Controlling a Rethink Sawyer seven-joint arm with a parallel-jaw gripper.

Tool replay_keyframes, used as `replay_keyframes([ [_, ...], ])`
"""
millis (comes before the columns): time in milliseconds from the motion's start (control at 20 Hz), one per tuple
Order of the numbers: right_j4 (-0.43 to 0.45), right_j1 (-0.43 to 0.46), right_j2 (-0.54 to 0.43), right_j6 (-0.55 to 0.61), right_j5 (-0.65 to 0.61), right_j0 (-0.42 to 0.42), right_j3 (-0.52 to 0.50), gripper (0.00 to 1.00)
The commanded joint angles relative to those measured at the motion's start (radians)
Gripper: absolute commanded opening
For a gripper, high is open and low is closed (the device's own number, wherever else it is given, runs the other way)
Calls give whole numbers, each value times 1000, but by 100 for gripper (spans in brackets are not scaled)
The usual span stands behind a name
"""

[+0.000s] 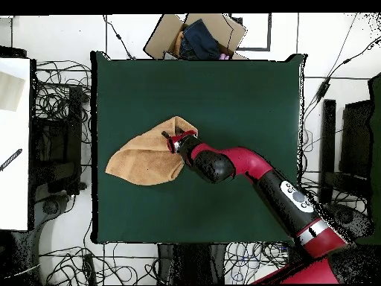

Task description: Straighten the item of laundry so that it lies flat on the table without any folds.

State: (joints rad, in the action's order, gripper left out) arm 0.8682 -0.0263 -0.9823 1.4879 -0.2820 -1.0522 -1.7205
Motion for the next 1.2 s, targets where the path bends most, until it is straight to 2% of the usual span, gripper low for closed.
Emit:
replay_keyframes([
  [50,31,2,105,47,43,56,80,100],
  [200,27,14,113,57,61,72,84,100],
  [400,31,-20,153,128,126,122,71,100],
  [1000,-20,-19,172,119,147,154,80,100],
  [1200,-32,-40,194,150,162,181,83,100],
])
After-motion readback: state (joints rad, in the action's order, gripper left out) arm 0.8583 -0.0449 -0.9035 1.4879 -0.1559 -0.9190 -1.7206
